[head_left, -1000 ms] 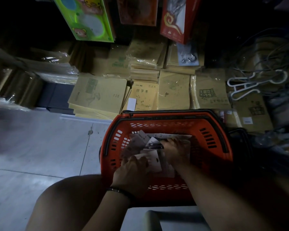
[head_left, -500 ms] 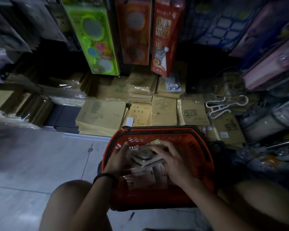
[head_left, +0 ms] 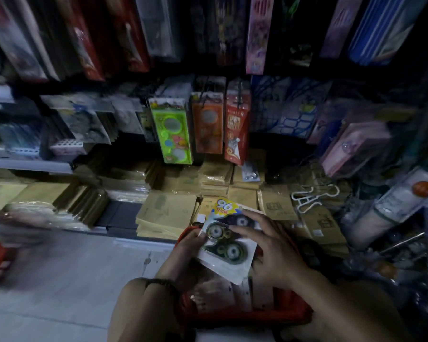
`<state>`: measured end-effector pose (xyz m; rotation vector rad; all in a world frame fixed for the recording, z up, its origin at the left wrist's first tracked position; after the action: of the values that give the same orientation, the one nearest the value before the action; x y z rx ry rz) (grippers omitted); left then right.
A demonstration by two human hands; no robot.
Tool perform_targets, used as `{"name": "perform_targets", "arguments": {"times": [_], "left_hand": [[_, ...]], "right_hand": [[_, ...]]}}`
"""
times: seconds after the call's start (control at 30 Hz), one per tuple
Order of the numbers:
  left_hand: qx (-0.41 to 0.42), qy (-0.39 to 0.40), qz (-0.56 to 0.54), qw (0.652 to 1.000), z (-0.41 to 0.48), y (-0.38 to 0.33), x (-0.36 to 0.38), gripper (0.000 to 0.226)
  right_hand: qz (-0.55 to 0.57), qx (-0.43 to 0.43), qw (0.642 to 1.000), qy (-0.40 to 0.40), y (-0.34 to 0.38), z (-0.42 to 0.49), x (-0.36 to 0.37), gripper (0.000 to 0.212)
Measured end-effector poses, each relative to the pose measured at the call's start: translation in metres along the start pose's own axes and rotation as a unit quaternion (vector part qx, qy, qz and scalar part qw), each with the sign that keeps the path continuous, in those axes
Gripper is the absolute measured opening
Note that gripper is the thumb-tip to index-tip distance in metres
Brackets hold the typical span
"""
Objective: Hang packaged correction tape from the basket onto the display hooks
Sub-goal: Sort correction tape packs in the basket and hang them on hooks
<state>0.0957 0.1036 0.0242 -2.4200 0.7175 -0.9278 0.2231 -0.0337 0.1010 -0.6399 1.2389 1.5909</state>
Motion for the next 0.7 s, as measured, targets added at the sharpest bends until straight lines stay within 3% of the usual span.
{"name": "perform_targets", "arguments": {"times": [0.13,0.33,0.53,0.7], "left_hand": [[0.050,0.009,-0.018,0.999,-0.036,-0.037,0.022,0.020],[0.144,0.015,-0.010,0.989,-0.096,-0.099,0.073,0.053],[0.235,0.044,0.052,0.970,-0.160,-0.160,0.109,0.067],[0.301,0.019,0.051,0.952,-0.199,-0.201,0.131,0.057]], "right_hand": [[0.084,-0.028,0.996,0.016,0.023,0.021,-0.046,0.078],[-0.046,-0.043,0.998,-0.018,0.061,0.065,-0.124,0.114],[-0.115,-0.098,0.988,0.009,0.089,0.098,-0.194,0.113],[-0.151,-0.161,0.974,-0.054,0.115,0.130,-0.254,0.110]]}}
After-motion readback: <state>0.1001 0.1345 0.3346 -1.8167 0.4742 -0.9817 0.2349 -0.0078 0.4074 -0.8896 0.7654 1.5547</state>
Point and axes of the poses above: each hand's wrist, its own z-axis towards the middle knuckle, its own x-axis out of the palm, y = z × x, the point moved 9 cm from there along z, towards the middle knuckle, and after that the axes turned 15 degrees about -x, right-handed, at the moved point
